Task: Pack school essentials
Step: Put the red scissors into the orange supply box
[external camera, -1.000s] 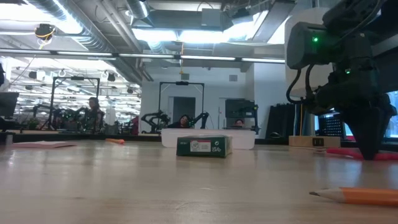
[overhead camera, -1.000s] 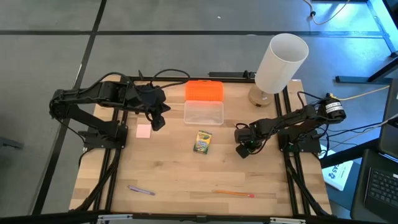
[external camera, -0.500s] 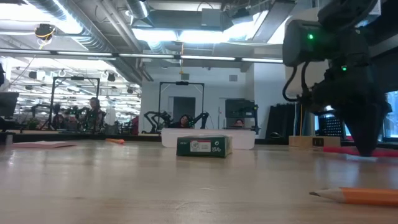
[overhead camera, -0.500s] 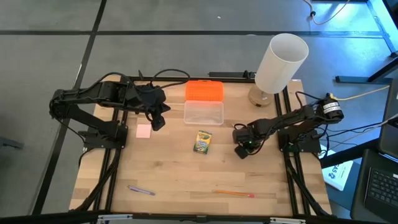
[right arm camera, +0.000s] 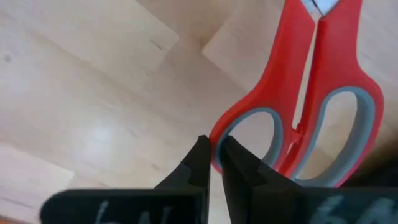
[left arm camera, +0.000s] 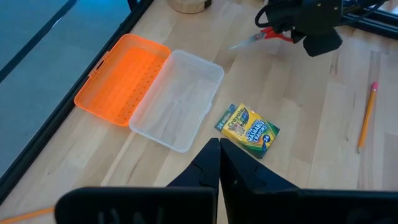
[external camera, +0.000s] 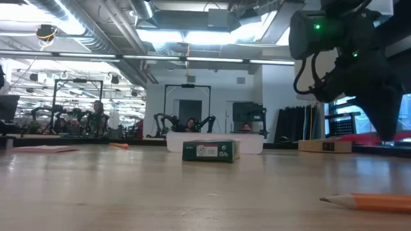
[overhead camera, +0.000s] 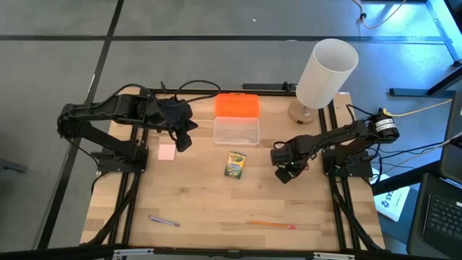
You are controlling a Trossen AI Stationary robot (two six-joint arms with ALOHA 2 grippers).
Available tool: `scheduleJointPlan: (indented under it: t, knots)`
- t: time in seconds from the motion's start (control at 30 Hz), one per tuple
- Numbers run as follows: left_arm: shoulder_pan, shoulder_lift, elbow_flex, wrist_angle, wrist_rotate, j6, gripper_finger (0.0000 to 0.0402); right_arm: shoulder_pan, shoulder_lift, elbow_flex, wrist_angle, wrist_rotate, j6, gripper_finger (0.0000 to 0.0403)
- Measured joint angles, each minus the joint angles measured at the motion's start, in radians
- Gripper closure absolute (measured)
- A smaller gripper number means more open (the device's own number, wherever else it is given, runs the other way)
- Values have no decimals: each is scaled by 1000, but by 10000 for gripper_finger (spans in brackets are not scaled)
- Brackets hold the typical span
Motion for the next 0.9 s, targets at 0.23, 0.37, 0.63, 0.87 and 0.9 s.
scheduleJointPlan:
  t: [0.23,0.37,0.63,0.87,0.9]
  knots:
    - [0,0,0,0,0,0,401,-20,-1,83,-54,27,-57,380]
    - [0,0,0,0,0,0,401,-61,-1,141,-56,64,-127,377]
    - [0,0,0,0,0,0,401,-173,-2,250,-52,147,-354,378]
    - [0,0,0,0,-1,0,401,-259,4,271,133,168,-546,379]
    - [0,0,0,0,-1,0,401,-269,10,271,169,168,-572,379]
